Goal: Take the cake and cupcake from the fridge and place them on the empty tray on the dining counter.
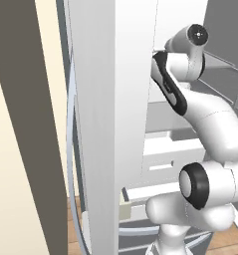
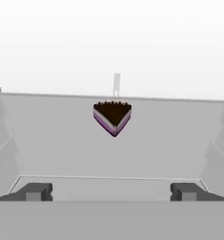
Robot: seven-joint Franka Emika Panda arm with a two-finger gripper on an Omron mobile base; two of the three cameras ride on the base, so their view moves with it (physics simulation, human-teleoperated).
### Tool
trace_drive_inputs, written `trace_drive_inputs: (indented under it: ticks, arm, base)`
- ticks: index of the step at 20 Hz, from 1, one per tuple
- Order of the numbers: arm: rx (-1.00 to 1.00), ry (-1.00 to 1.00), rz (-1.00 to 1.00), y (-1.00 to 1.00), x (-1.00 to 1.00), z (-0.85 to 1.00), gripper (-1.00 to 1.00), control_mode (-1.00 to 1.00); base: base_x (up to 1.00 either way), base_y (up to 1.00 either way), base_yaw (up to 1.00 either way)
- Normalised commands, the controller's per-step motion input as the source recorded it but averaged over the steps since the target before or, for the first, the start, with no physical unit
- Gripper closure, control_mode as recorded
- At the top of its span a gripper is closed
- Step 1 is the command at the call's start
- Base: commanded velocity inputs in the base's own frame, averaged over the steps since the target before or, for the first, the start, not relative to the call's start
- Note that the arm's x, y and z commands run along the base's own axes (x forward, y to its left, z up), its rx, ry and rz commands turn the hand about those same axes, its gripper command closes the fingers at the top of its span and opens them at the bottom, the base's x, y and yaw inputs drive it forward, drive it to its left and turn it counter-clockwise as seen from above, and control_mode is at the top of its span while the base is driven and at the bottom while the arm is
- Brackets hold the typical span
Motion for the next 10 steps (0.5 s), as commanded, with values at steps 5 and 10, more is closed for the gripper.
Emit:
trace_drive_inputs:
  ticks: [5, 10]
  arm:
    - [0.0, 0.0, 0.0, 0.0, 0.57, 0.0, -1.0, -1.0]
    - [0.0, 0.0, 0.0, 0.0, 0.58, -0.01, -1.0, -1.0]
  base:
    - [0.0, 0.0, 0.0]
    - [0.0, 0.0, 0.0]
